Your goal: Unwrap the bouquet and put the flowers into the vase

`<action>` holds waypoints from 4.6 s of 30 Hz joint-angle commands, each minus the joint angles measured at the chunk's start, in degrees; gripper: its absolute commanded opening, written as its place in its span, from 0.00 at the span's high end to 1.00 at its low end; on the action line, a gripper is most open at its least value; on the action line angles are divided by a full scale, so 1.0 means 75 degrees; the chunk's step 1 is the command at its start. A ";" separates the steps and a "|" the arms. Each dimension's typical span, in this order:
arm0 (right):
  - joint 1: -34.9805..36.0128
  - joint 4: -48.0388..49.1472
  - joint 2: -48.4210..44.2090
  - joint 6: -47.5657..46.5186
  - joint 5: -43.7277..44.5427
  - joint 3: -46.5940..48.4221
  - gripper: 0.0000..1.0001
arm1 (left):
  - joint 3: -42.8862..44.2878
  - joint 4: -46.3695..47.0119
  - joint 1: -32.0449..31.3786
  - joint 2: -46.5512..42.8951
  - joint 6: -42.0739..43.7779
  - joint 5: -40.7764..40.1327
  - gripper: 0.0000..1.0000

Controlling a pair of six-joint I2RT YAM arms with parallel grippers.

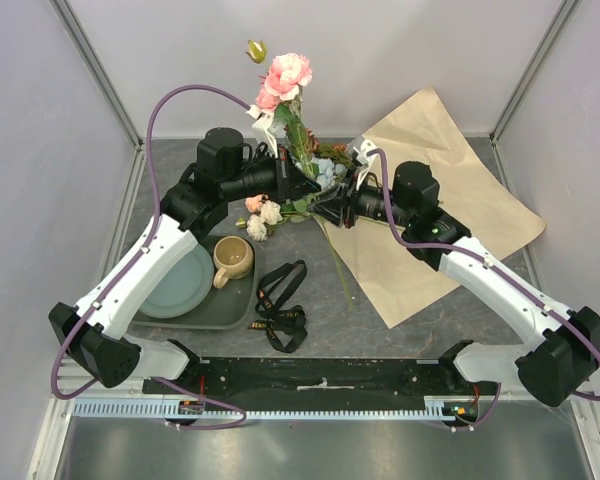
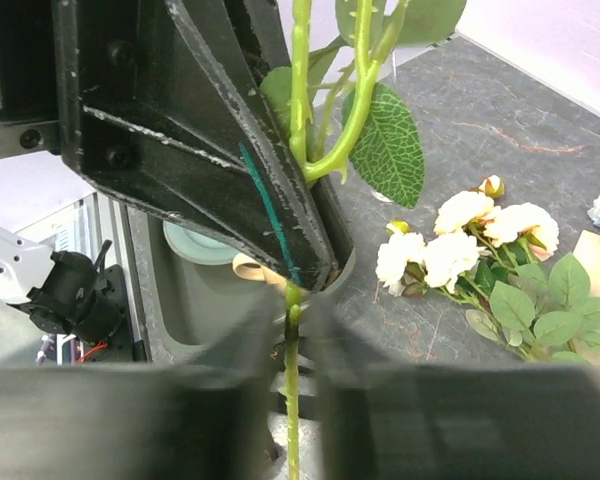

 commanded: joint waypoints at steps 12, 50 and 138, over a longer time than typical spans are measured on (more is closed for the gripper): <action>0.0096 -0.1221 -0.1594 0.0288 0.2703 0.0148 0.02 | 0.2645 -0.2580 0.0171 -0.0636 0.3358 -0.4201 0.98; 0.0096 -0.1844 -0.0871 -0.0287 0.2507 -0.0194 0.02 | 0.6550 -0.2898 0.3207 0.1017 0.3757 -0.5083 0.98; 0.0084 -0.1668 -0.0636 -0.0216 0.2472 -0.0604 0.02 | 0.2319 -0.0825 0.3945 0.2166 0.1671 -0.6196 0.98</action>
